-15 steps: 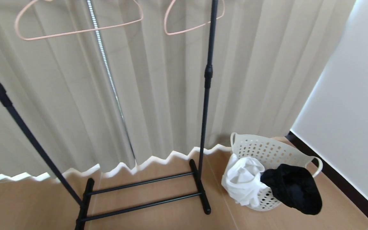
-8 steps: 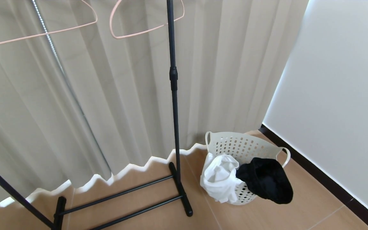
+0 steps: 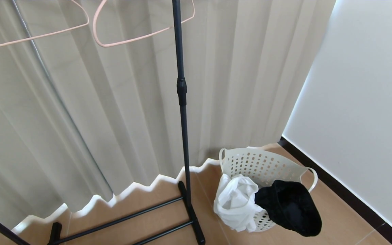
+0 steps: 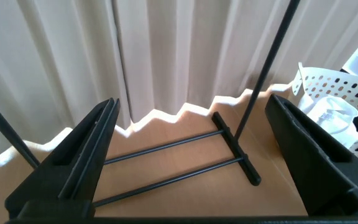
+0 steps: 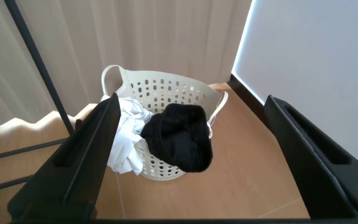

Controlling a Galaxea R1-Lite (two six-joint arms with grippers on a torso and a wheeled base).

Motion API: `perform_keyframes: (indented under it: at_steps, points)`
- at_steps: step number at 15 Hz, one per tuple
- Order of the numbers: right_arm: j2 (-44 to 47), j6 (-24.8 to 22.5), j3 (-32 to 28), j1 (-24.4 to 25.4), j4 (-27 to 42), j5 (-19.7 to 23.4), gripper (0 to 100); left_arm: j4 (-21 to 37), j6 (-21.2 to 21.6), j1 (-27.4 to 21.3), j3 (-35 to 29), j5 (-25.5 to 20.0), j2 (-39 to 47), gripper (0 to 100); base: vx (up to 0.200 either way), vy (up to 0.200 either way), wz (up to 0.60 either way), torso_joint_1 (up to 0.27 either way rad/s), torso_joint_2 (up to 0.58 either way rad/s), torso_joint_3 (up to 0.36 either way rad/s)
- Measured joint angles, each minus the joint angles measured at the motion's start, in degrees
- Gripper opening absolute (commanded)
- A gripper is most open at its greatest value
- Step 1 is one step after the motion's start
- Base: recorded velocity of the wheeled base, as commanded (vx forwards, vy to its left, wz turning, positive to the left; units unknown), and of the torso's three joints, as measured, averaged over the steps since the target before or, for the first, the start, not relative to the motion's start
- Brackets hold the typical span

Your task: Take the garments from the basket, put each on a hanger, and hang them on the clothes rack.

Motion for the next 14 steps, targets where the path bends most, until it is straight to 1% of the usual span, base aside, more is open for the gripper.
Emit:
perform_keyframes:
  at_steps: [2,4,14]
  points:
    - [0.0,0.0,0.0,-0.1,0.0,0.0,100,0.0,-0.2,0.0,0.0,0.0,0.0,100,0.000,0.000,0.00,0.000,0.00,0.000]
    - [0.0,0.0,0.0,0.0,-0.1,0.0,100,0.0,-0.2,0.0,0.0,0.0,0.0,100,0.000,0.000,0.00,0.002,0.00,-0.110]
    - [0.0,-0.2,0.0,0.0,0.0,0.0,100,0.0,-0.2,0.0,0.0,0.0,0.0,100,0.000,0.000,0.00,0.004,0.00,-0.193]
